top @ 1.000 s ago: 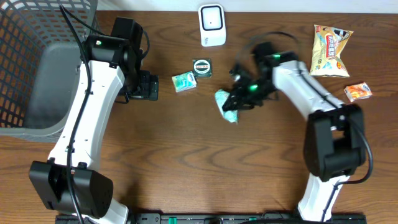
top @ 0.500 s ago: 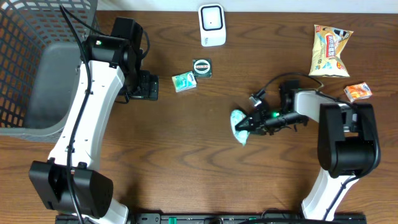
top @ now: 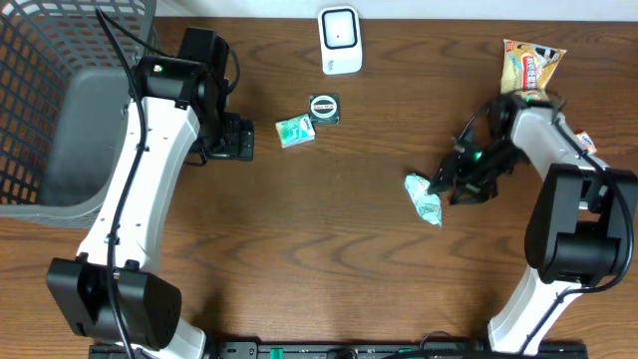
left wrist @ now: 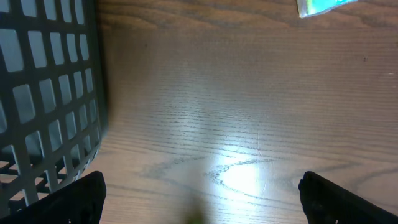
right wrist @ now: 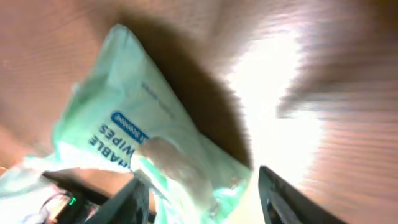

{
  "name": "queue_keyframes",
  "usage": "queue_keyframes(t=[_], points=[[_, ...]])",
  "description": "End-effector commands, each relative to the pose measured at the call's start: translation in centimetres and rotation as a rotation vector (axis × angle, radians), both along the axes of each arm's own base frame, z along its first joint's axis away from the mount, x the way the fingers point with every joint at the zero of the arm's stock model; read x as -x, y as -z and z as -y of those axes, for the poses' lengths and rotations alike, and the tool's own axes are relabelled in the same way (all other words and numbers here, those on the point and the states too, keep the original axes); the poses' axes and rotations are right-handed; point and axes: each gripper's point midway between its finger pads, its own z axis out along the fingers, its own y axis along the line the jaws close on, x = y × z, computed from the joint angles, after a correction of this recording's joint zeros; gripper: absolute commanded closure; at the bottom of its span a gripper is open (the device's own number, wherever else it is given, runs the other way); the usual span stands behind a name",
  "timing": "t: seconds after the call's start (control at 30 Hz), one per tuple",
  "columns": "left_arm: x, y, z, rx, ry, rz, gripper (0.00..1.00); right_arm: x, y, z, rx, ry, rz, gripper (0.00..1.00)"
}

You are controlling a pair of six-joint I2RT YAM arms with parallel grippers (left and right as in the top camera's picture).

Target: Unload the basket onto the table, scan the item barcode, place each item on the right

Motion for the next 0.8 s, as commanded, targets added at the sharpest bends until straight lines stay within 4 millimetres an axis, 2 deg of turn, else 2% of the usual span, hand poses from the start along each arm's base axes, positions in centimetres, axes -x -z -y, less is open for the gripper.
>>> queue_keyframes(t=[0.0, 0.17, 0.4, 0.5, 0.67, 0.77], points=[[0.0, 0.1, -0.4, -0.016, -0.015, -0.002, 0.02, -1.1, -1.5, 1.4, 0.119, -0.042, 0.034, 0.50], [0.0, 0.1, -0.4, -0.016, -0.015, -0.002, 0.02, -1.1, -3.4, -0.2, 0.111, -0.134, 0.048, 0.54], [0.0, 0.1, -0.4, -0.016, -0.015, -0.002, 0.02, 0.1, -5.0, -5.4, 0.176, -0.347, 0.116, 0.53], [0.0, 0.1, -0.4, -0.016, -0.015, -0.002, 0.02, 0.9, -5.6, -7.1, 0.287, -0.422, 0.150, 0.52], [0.0, 0.1, -0.4, -0.016, -0.015, -0.002, 0.02, 1.5, -6.3, -8.2, 0.609, -0.492, 0.233, 0.49], [0.0, 0.1, -0.4, -0.016, -0.015, -0.002, 0.02, 2.3, -6.2, -9.6, 0.729, -0.540, 0.291, 0.49]])
